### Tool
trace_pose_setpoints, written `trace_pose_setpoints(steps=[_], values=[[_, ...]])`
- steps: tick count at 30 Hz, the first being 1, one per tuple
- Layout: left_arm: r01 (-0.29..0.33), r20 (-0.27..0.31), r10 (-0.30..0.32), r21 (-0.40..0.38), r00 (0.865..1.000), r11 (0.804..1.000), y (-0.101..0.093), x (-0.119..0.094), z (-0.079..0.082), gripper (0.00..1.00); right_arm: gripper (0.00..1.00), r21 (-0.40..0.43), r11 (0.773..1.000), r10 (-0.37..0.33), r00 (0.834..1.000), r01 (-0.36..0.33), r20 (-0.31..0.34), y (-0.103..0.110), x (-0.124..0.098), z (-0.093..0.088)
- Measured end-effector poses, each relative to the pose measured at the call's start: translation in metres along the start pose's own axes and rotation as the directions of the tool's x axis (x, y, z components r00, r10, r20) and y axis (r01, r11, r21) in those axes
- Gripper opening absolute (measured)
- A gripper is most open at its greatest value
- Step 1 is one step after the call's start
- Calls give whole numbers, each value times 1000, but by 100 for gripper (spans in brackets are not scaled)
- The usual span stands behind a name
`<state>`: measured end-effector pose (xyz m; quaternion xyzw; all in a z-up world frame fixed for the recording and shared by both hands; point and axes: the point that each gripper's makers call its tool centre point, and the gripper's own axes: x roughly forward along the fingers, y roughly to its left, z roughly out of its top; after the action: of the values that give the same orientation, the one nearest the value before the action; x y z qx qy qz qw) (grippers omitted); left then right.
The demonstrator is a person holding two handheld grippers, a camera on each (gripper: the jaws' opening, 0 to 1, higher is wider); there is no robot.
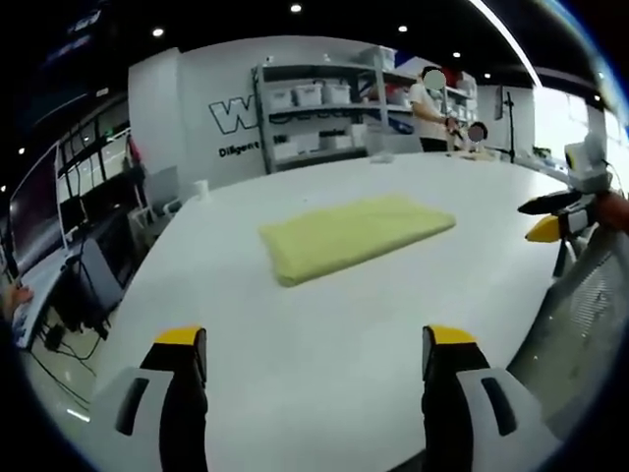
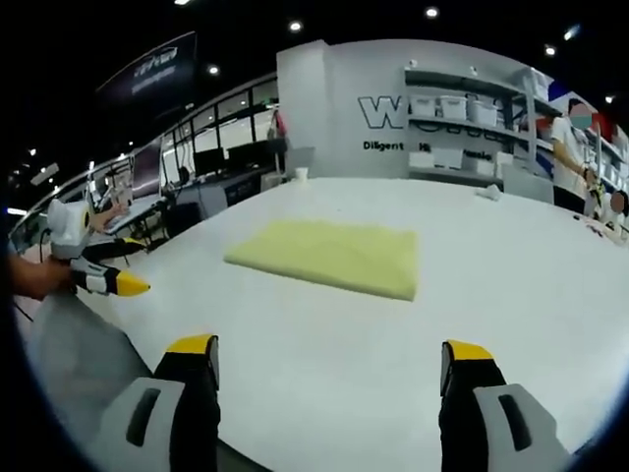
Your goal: Fold the garment on the visible template until the final outline fits inside the template.
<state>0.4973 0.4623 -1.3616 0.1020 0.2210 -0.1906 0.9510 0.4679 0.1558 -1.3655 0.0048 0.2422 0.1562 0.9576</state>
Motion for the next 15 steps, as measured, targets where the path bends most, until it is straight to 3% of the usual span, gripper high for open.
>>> trace_pose_setpoints(steps=[15], values=[[5,-7,-5,-6,1000,1000,0,0,-2,87,90,-4,1000,-11,1000,11,-15,-1,0,-3]])
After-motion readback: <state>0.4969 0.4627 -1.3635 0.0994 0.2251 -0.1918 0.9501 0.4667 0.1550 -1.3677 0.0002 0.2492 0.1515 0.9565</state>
